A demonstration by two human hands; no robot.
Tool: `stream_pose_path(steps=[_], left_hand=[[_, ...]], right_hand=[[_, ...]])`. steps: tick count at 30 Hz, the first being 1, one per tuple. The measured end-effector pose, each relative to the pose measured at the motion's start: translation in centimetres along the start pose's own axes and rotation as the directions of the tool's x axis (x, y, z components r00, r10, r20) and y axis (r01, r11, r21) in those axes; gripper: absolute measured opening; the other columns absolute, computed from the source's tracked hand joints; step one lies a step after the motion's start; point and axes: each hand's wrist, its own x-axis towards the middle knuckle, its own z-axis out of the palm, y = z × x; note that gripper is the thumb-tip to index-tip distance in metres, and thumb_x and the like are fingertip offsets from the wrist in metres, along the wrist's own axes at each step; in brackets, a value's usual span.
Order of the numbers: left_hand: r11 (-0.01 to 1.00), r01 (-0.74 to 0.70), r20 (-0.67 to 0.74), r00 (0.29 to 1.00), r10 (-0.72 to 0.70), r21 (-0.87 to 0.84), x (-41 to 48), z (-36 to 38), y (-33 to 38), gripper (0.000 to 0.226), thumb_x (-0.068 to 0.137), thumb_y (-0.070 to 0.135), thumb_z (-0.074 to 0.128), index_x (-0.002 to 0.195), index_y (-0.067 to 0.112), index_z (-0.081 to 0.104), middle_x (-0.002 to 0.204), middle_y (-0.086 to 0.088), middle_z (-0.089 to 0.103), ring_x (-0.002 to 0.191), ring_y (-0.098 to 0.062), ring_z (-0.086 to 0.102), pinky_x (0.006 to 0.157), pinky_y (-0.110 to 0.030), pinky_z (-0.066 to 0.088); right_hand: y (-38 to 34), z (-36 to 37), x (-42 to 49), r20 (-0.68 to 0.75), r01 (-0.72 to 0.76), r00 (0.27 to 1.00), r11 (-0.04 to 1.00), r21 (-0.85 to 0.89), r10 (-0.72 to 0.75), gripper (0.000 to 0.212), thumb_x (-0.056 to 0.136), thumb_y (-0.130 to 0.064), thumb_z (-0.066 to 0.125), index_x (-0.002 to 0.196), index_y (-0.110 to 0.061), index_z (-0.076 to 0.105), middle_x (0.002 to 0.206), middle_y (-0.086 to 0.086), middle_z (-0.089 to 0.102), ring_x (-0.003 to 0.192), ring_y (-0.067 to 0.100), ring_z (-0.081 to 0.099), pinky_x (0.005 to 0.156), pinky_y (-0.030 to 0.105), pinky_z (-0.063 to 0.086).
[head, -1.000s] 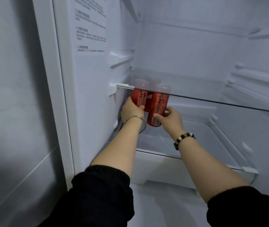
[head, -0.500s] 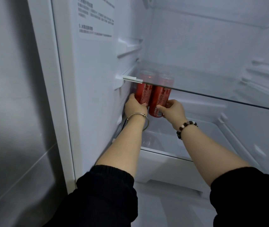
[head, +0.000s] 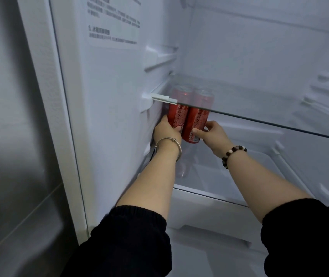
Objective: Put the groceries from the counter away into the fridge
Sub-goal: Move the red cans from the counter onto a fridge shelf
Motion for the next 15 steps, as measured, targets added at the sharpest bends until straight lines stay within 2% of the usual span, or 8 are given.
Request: stream_pose_path(steps=[5,12,15], left_hand=[[1.0,-0.001,0.011,1.0,0.001,0.006,0.2,0.1,-0.2,0.035,0.085,0.008,0.064,0.119,0.012,0.058,0.112,-0.008,0.068,0.104,-0.026,0.063,0.085,-0.029,0.045],[0.998,0.022,0.03,0.999,-0.024,0.066,0.4,0.3,-0.3,0.05,0.089,0.011,0.058,0.137,0.013,0.043,0.119,-0.011,0.064,0.108,-0.029,0.06,0.094,-0.037,0.047],[0.996,0.039,0.036,0.998,-0.041,0.075,0.3,0.2,-0.2,0.055,0.091,0.012,0.055,0.142,0.014,0.035,0.122,-0.011,0.062,0.11,-0.03,0.059,0.095,-0.038,0.046]], right_hand=[[0.1,0.3,0.3,0.046,-0.012,0.999,0.997,0.077,0.009,0.044,0.081,-0.013,0.073,0.114,-0.007,0.045,0.125,0.013,0.055,0.115,0.025,0.055,0.098,0.04,0.046],[-0.1,1.1,0.0,0.014,0.02,1.0,0.998,0.064,-0.021,0.054,0.082,-0.015,0.072,0.124,0.0,0.043,0.117,0.006,0.054,0.098,0.015,0.054,0.07,0.019,0.044],[-0.1,1.6,-0.1,-0.023,0.016,1.0,0.998,0.056,-0.015,0.056,0.08,-0.018,0.074,0.124,-0.001,0.044,0.115,0.006,0.056,0.102,0.017,0.055,0.077,0.025,0.045]])
